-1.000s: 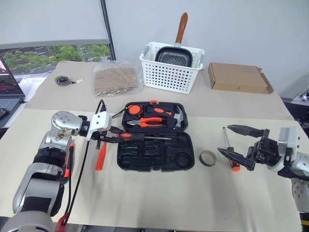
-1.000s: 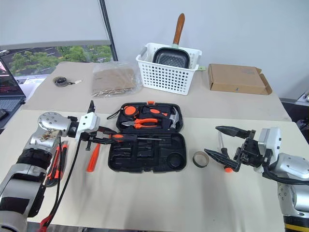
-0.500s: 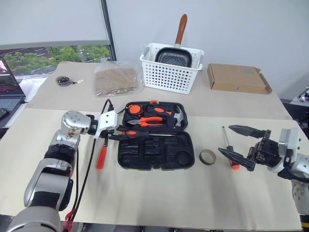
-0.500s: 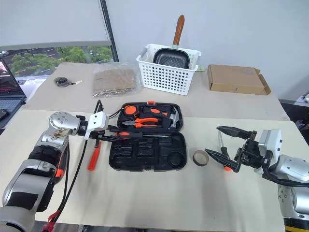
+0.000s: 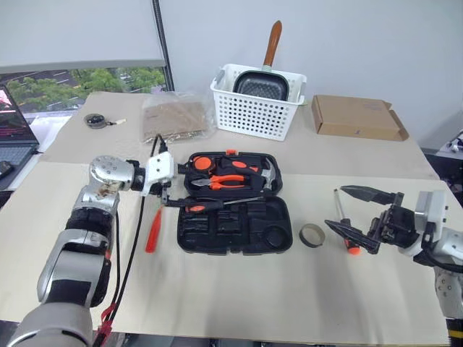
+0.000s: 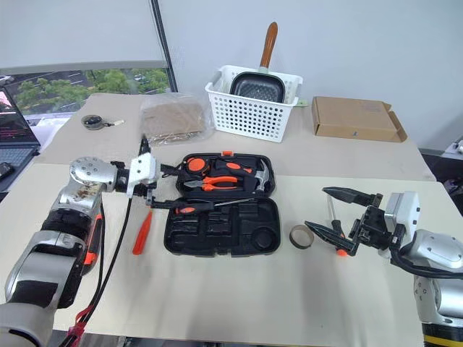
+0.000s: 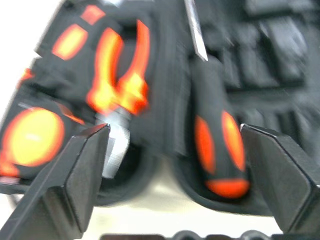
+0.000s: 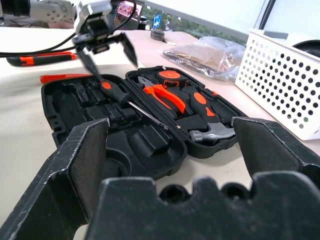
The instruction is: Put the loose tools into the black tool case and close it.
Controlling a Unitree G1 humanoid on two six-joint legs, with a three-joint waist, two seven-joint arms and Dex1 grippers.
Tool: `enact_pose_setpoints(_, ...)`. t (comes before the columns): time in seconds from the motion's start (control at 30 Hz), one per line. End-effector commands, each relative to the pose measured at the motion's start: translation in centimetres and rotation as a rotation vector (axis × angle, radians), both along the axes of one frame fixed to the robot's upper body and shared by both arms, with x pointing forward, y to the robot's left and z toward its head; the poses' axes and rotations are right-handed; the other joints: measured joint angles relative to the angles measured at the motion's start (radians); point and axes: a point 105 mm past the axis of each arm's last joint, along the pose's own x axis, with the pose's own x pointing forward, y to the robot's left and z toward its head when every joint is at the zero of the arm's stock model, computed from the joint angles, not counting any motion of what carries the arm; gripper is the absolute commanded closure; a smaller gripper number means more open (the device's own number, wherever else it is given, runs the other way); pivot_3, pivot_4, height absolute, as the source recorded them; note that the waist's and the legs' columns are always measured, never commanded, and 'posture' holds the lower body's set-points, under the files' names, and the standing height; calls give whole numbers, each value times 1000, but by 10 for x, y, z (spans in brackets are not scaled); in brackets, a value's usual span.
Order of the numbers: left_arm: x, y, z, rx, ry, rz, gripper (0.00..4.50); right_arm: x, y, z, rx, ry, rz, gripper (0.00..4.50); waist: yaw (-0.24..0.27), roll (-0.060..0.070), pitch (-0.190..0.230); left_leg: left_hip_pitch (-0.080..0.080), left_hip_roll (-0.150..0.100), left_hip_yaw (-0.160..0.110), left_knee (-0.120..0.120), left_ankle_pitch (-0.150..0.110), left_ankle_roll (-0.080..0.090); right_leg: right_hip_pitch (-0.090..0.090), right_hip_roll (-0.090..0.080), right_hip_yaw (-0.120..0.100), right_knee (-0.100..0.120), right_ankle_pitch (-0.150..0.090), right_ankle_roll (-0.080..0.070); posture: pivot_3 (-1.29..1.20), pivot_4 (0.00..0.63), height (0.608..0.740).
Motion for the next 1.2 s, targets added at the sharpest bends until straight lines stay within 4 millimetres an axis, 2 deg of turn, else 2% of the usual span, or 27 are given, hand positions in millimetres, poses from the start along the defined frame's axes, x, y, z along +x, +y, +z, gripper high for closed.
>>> enact_pose_setpoints(0.03,3,-8,36,-167,-39,16,564,-2,0,8,-6,-52,-4,0,0,0,0,0,0,0,0,0,0,0,0,0,0,0,0,0,150,700)
enact_pose_setpoints(0.07,2,-9,37,-178,-34,19,775,-2,-1,7,-6,-51,-5,0,0,0,0,0,0,0,0,0,0,0,0,0,0,0,0,0,150,700)
enact_pose_setpoints(0.17,2,-15,23,-132,-36,50,1904,-2,-1,7,-5,-48,-7,0,-1,0,0,0,0,0,0,0,0,1,0,0,0,0,0,0,150,700)
enact_pose_setpoints(0.3,-6,-40,6,-168,-5,13,3335,-1,1,6,-3,-44,2,0,0,0,0,2,0,0,0,0,0,2,0,1,0,0,0,0,150,700)
enact_pose_setpoints(0.4,-11,-49,-5,-184,24,-7,4429,-1,3,6,-6,-46,9,0,2,0,0,2,0,0,1,0,0,3,0,1,0,0,0,0,150,700)
enact_pose_setpoints(0.53,-13,-59,-24,-111,36,-40,4473,-1,4,9,-10,-52,10,0,1,0,0,2,0,0,1,0,0,2,1,1,0,0,0,0,150,700)
enact_pose_setpoints(0.93,-7,-53,-48,10,69,-57,4473,-2,8,11,-10,-52,1,0,1,0,0,2,0,0,1,0,0,2,0,1,0,1,0,0,150,700)
enact_pose_setpoints(1.2,-10,-58,-66,130,74,-124,4473,-6,3,6,-25,-23,-6,0,1,0,0,4,0,0,1,0,0,4,0,1,0,1,0,0,150,700)
